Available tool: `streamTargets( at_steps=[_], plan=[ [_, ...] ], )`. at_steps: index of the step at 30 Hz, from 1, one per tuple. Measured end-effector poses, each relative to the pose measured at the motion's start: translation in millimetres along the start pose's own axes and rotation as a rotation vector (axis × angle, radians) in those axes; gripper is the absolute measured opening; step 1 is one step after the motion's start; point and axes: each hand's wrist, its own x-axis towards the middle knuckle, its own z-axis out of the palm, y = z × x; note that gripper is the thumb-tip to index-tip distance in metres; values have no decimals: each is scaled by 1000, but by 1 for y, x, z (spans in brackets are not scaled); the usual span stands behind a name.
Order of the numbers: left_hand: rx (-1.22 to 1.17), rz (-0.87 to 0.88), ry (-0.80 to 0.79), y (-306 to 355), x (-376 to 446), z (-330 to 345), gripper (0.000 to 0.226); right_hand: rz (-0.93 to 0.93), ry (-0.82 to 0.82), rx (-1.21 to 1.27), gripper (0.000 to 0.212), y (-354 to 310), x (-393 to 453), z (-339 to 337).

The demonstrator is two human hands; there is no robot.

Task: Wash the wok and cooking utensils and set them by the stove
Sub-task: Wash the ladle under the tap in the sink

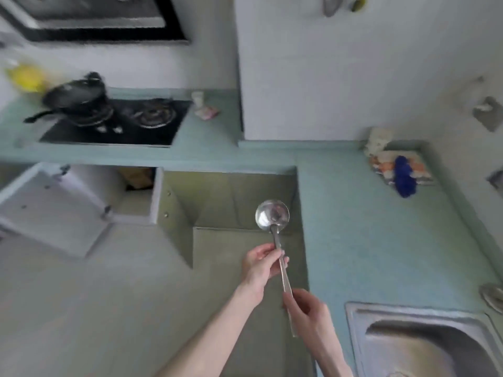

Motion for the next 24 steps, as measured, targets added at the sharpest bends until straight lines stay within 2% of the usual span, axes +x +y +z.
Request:
streamTargets(
  at_steps=[7, 10, 16, 22, 24],
  plan=[
    [-59, 134, 264, 79, 6, -143, 19, -66, -278, -124, 10, -75, 30, 116],
    [-128, 172, 358, 115, 6, -207, 22, -86, -370, -142, 12, -109, 37, 178],
    [-232, 243, 434, 186, 7, -326, 16, -109, -535, -106, 14, -174, 44, 312],
    [-194, 309, 475, 243, 3, -442, 15, -94, -620, -22, 19, -219, 37, 452],
    [-174, 338, 543, 262, 2, -481, 11, -95, -645, -18, 19, -232, 32, 497]
  ],
)
